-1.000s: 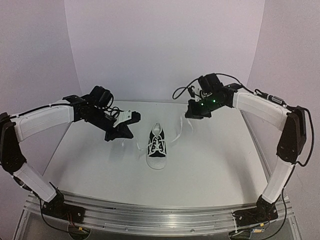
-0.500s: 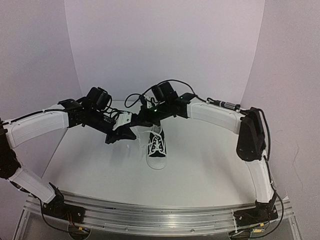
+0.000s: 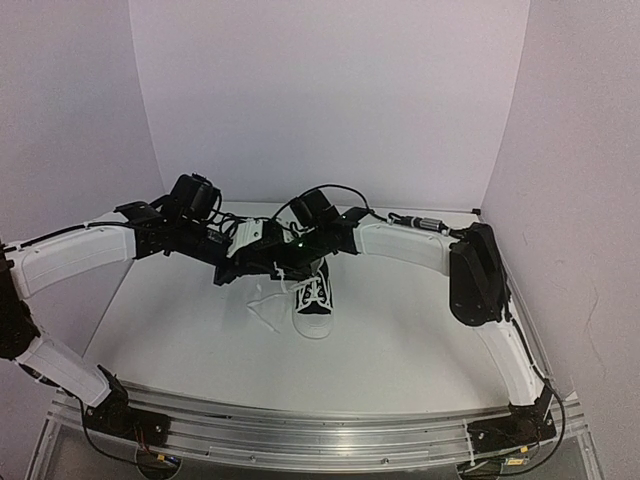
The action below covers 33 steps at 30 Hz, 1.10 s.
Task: Tie the shoes
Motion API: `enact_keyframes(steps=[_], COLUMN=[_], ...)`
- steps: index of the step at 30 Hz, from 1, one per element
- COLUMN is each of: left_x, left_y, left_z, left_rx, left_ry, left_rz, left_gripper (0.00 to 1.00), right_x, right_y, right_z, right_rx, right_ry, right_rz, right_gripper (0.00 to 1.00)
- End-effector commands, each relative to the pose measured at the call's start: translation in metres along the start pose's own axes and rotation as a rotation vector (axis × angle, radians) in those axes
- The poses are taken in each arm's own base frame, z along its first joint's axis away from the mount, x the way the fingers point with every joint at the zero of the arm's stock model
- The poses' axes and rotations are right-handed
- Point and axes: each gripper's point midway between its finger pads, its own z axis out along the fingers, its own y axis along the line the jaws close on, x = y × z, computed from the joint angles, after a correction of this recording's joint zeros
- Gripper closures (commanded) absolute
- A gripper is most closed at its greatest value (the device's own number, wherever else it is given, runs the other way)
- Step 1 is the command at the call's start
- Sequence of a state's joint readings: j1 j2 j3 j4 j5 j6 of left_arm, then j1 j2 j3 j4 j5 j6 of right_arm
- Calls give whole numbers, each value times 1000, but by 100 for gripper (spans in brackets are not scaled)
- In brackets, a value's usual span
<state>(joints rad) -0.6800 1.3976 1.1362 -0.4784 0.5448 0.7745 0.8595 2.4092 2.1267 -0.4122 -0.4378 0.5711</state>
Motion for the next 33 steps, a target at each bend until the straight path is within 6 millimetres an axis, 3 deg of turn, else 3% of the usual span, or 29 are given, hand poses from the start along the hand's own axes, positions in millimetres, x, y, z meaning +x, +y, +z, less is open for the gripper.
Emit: enact_keyframes(steps=[1,4,6,7,10,15,20,25,28,33], left_x=[2,15,27,35,64,100,126,157,164,163], left_y=[26,39,42,43,55,73,66,73,78,77], left_z=[7,9,10,11,12,9,19,21,19,21], left_rx=[-93,-123,-124,-124,-154,-188,-168,-182,-192,-173], left_ry=[4,28,46,58,92,121,155,208,214,206], left_rz=[-58,-82,-99,-105,-159,-244,-282,-345,-365,-370], left_gripper=[100,100,100,100,100,100,100,100,100,100], right_x=[-50,-77,-81,-80,-54,22,59,70,78,76], right_y=[36,37,42,49,46,38,41,29,16,-13], right_z=[-71,-123,-147,-160,-166,-127,-52,3,33,50], right_rx=[-2,91,139,144,171,150,140,160,209,315], right_ry=[-183,-331,-391,-409,-403,-317,-217,-159,-133,-139], right_rz=[-85,-107,-159,-191,-263,-494,-647,-656,-691,-648], right_gripper=[28,28,26,25,24,31,33,32,33,39])
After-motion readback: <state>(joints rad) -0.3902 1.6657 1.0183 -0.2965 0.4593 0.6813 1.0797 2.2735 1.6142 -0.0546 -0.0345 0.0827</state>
